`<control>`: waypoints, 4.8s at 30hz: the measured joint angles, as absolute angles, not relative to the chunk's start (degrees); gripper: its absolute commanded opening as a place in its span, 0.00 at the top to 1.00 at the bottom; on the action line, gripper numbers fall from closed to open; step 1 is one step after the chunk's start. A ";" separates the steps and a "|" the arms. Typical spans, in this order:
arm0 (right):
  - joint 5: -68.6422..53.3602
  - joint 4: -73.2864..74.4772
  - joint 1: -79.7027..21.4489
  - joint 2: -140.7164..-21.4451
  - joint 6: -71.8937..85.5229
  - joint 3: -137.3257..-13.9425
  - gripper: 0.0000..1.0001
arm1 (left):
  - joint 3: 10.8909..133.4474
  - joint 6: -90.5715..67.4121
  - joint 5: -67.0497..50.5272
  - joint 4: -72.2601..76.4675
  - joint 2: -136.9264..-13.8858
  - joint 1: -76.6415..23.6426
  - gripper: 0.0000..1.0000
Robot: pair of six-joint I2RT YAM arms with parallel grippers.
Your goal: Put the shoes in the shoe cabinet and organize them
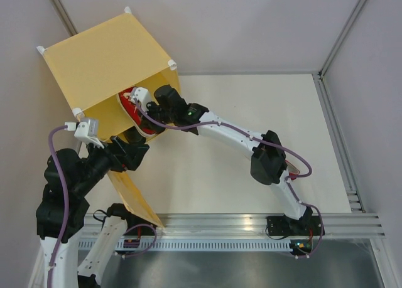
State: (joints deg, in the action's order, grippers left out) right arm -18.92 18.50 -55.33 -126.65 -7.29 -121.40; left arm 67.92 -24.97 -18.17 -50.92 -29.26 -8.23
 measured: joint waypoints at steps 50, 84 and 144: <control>-3.51 -17.91 -57.28 -112.64 0.30 -89.62 0.04 | 68.90 -24.97 -18.24 -51.70 -31.00 -8.23 0.05; 4.60 -26.94 -58.98 -126.52 5.74 -97.51 0.90 | 69.60 -24.95 -18.00 -52.34 -32.75 -8.23 0.04; -0.45 -23.99 -58.59 -124.55 6.72 -97.08 0.07 | 69.60 -24.95 -17.76 -52.58 -32.84 -8.23 0.04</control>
State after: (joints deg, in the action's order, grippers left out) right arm -0.45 -23.99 -58.59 -124.55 6.72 -97.08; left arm 69.60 -24.95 -17.76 -52.58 -32.84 -8.23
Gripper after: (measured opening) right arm 0.929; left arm 0.953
